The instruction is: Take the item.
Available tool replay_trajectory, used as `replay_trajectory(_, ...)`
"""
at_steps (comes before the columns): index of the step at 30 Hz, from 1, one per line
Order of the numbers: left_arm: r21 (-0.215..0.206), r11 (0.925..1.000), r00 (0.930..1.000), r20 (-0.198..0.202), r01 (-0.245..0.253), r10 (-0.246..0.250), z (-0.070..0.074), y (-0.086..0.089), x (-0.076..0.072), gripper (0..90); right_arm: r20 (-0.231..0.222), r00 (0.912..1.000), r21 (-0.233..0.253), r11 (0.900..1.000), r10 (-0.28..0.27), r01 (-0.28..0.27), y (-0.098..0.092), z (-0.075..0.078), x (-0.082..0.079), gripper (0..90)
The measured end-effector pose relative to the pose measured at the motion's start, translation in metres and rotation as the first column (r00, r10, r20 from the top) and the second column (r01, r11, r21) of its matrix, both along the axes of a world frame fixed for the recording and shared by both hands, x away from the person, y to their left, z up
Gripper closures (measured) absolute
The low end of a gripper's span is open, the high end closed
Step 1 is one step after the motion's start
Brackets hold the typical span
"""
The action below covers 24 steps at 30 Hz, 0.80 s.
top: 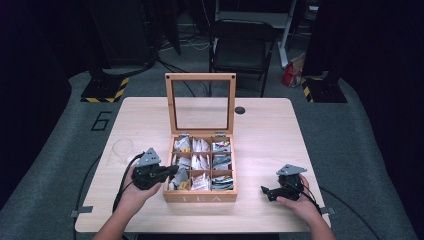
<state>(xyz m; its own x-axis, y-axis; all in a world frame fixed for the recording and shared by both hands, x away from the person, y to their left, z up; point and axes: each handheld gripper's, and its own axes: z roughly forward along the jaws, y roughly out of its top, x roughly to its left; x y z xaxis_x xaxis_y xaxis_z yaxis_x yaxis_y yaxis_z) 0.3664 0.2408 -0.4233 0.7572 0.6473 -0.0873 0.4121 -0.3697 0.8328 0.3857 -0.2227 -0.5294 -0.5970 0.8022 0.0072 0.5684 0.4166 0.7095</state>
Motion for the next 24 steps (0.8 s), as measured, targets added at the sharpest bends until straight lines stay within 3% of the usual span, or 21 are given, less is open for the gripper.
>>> replay_trajectory(7, -0.014, 0.9998, 0.9996, 0.024, -0.013, 0.013, 0.011, 0.002, 0.001, 90.0, 0.002, 1.0, 0.0, 1.0, -0.001, 0.001, 0.0, 0.0, 0.0, 0.0)
replay_trajectory(14, 0.005, 1.0, 0.9996, 0.027, -0.003, 0.002, 0.017, 0.003, 0.002, 90.0, 0.0, 1.0, 0.0, 1.0, 0.0, 0.0, 0.0, 0.0, 0.0, 0.0)
replay_trajectory(24, 0.019, 0.9998, 0.9981, 0.061, 0.005, -0.006, 0.035, 0.006, 0.002, 90.0, 0.0, 1.0, 0.0, 1.0, 0.0, 0.0, 0.0, 0.0, 0.0, 0.0)
